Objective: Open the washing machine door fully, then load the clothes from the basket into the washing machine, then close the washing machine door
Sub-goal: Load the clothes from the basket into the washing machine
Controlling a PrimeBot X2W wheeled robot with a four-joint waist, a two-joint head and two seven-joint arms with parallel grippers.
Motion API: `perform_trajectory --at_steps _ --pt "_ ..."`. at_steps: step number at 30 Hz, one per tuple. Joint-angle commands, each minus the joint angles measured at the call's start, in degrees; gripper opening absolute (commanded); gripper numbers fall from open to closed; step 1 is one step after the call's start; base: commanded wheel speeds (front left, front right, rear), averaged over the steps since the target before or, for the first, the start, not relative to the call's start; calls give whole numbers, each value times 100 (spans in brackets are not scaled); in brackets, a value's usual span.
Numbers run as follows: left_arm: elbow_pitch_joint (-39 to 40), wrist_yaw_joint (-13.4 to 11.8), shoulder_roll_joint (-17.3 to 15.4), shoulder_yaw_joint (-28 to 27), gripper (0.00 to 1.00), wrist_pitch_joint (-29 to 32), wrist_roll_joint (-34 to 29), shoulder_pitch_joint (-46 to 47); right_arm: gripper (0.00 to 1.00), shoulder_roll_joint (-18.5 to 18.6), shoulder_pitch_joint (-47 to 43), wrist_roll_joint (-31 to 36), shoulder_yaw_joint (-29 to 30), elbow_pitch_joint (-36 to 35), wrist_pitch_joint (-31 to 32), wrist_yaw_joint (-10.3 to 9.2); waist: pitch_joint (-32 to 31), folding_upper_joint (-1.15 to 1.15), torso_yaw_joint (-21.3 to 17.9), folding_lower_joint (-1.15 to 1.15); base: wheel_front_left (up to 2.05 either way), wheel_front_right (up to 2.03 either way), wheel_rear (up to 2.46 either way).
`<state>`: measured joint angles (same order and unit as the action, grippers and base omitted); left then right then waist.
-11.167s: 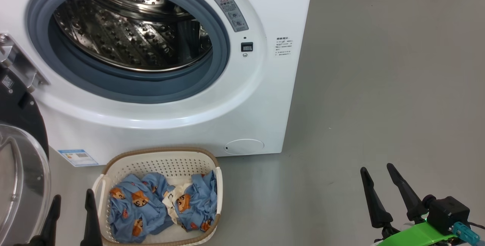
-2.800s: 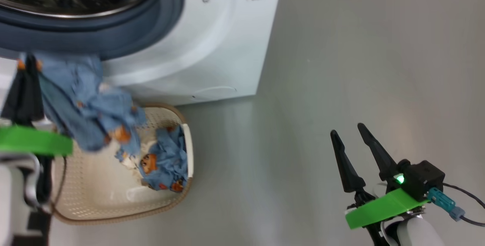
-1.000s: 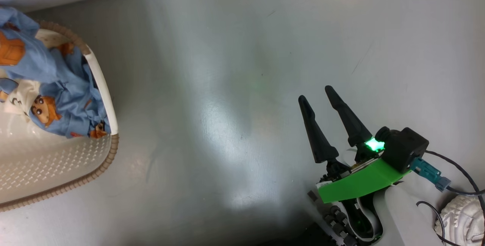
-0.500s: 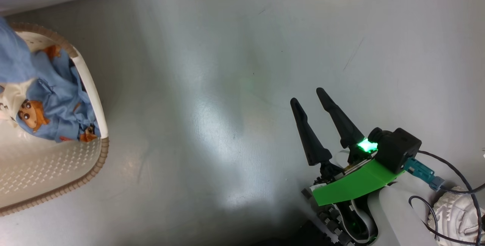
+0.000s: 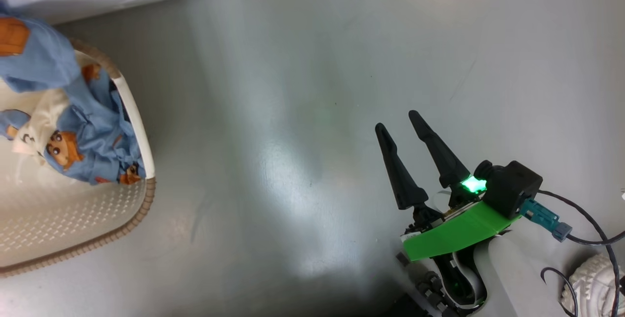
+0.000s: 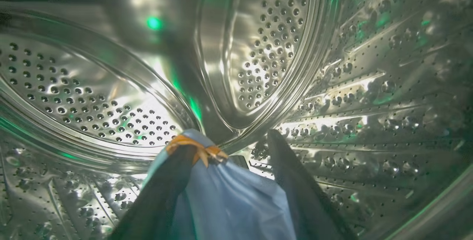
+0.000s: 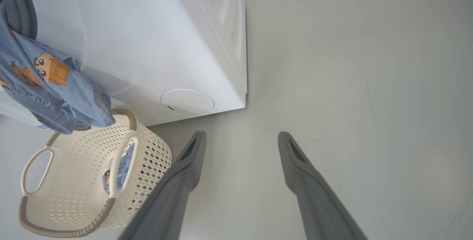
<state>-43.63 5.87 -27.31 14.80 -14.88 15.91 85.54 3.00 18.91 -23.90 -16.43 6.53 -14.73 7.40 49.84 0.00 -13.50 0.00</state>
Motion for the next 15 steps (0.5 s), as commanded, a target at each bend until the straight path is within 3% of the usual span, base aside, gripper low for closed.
perform_trajectory --at_steps 1,15 --pt "154 7 -221 -144 100 -11 34 -141 100 -13 -128 -17 -115 -76 -27 9 -104 0 48 0 0 0 0" --pt "411 68 223 -527 100 -11 96 -960 100 -13 -11 115 53 2 -27 9 -563 0 434 0 0 0 0"
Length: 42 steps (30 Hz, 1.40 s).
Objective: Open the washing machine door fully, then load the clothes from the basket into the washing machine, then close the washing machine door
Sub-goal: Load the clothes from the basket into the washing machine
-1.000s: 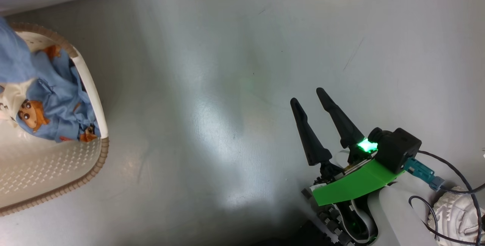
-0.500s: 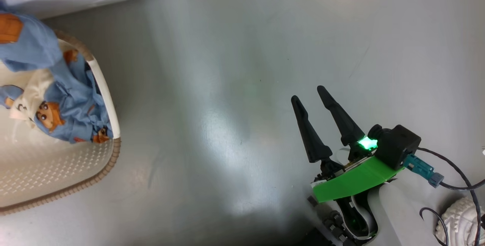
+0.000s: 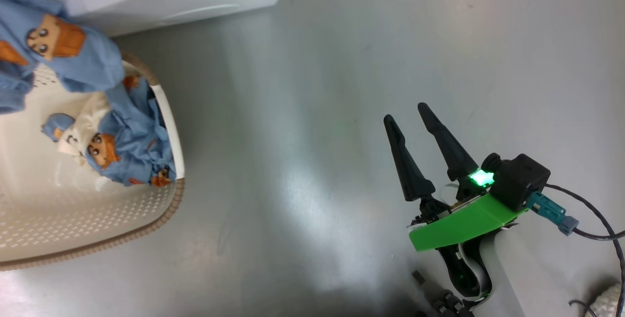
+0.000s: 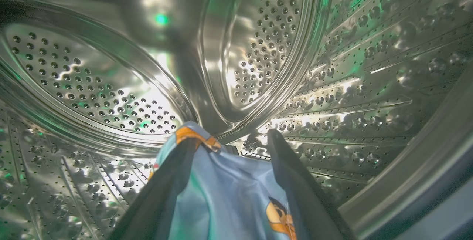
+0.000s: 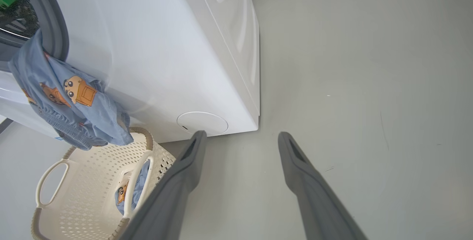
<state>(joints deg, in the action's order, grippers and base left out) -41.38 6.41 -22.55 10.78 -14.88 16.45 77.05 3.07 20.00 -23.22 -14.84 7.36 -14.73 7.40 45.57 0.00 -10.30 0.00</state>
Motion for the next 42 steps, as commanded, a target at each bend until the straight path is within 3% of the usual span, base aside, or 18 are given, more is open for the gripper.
perform_trajectory --at_steps 1,21,42 --pt "228 21 -221 -164 100 -11 50 -189 100 -19 -125 61 -94 -74 -27 9 -185 0 145 0 0 0 0" --pt "1888 97 296 -1077 100 -12 79 -2456 100 -19 -353 234 44 -152 -27 9 -831 0 612 0 0 0 0" --pt "3379 107 838 -1868 100 -12 75 -4992 100 -19 -394 285 72 -184 -27 9 -894 0 666 0 0 0 0"
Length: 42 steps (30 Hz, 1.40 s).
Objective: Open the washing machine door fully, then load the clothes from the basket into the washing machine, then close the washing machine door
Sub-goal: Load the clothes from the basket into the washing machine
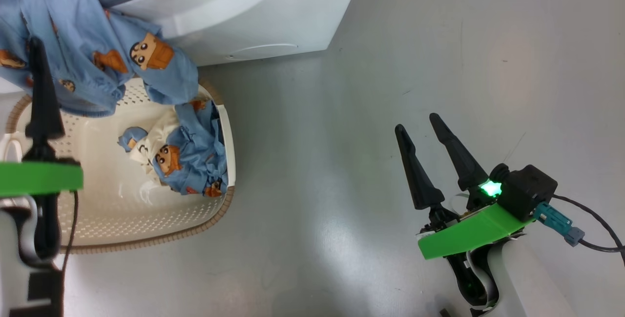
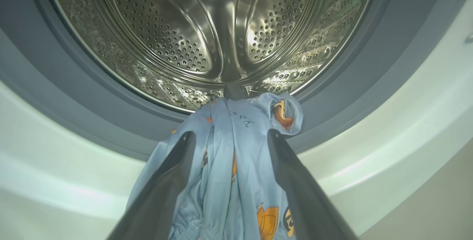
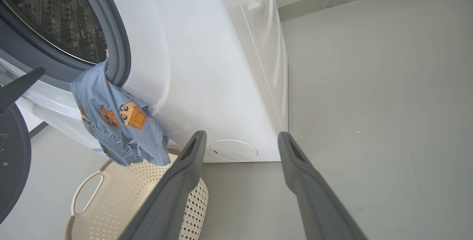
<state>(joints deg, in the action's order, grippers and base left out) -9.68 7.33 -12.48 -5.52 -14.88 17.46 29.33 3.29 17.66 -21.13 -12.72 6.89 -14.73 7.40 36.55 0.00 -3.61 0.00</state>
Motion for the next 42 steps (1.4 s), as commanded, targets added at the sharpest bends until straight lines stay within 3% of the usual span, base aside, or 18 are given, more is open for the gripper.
perform_trajectory --at_steps 1,22,42 --pt "266 15 -133 -270 100 -12 -32 -324 100 -41 -155 79 -138 -139 -27 9 11 0 2 0 0 0 0" --pt "352 15 686 -903 100 -12 -194 -1827 100 -41 -99 148 -103 -131 -27 9 -3 0 48 0 0 0 0" --pt "275 15 804 -929 100 -12 -430 -1961 100 -41 -132 466 90 -78 -27 9 -32 0 10 0 0 0 0"
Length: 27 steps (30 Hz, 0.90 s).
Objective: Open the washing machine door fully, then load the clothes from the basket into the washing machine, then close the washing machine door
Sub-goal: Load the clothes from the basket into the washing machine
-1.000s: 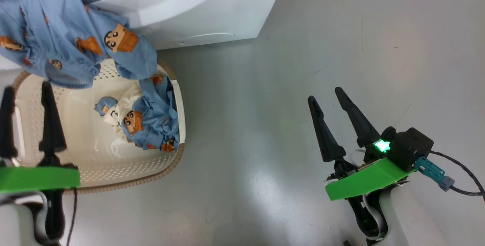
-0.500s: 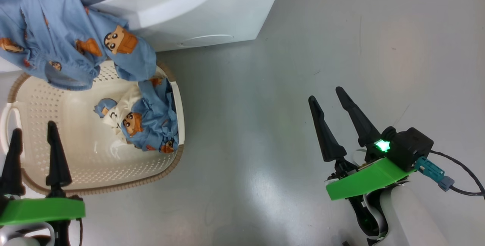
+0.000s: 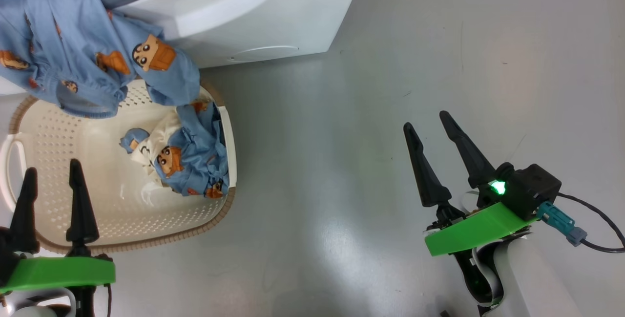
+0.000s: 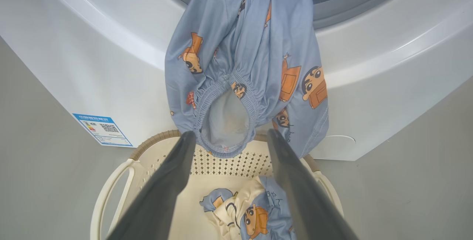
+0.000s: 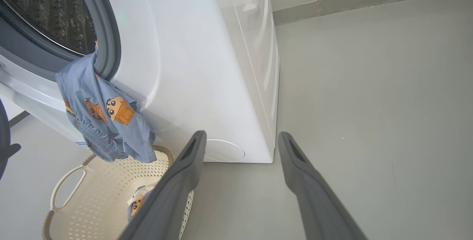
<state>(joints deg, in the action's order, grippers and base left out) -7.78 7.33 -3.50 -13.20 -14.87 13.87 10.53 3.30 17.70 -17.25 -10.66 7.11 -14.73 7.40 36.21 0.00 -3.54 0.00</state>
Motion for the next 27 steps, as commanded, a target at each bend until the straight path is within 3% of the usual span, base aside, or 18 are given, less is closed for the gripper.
perform_trajectory --at_steps 1,27 --pt "77 15 -97 -152 100 -13 -74 -78 100 -42 -141 144 -94 -85 -27 9 3 0 5 0 0 0 0" --pt "-159 15 -216 71 100 -13 -82 252 100 -42 -283 497 255 66 -27 9 5 0 -3 0 0 0 0"
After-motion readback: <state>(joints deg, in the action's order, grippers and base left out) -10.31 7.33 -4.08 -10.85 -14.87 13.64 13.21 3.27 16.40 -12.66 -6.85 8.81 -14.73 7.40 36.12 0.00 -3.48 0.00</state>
